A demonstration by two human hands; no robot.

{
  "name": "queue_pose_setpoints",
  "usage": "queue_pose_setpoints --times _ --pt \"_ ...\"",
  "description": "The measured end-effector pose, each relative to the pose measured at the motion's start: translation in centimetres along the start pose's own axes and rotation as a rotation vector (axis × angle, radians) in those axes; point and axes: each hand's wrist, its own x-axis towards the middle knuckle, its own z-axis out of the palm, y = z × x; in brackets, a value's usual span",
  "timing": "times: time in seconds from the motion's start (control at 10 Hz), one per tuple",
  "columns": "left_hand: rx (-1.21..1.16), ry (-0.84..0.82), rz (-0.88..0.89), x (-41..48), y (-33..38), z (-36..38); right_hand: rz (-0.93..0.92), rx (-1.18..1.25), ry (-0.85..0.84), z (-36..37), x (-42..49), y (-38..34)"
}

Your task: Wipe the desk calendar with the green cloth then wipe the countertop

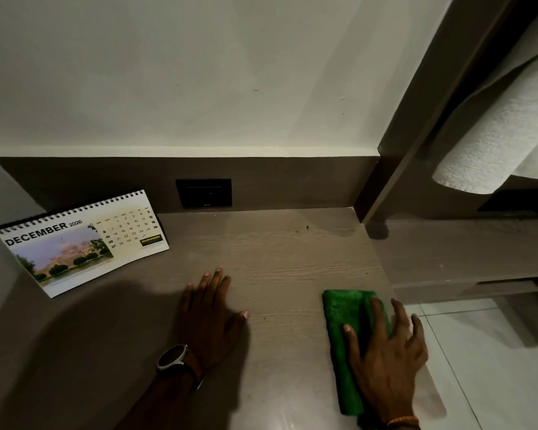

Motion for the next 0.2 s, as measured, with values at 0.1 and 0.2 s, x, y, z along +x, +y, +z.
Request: queue_pose_setpoints --times 0.1,0.2 --pt "0.01 -0.025 -0.022 0.26 -0.36 0.32 -0.145 -0.059 -0.185 1.02 -0.13 0.06" --pt "-0.003 -0.073 -0.067 0.23 0.1 0.69 -0.133 0.019 -0.187 0.28 0.18 -0.03"
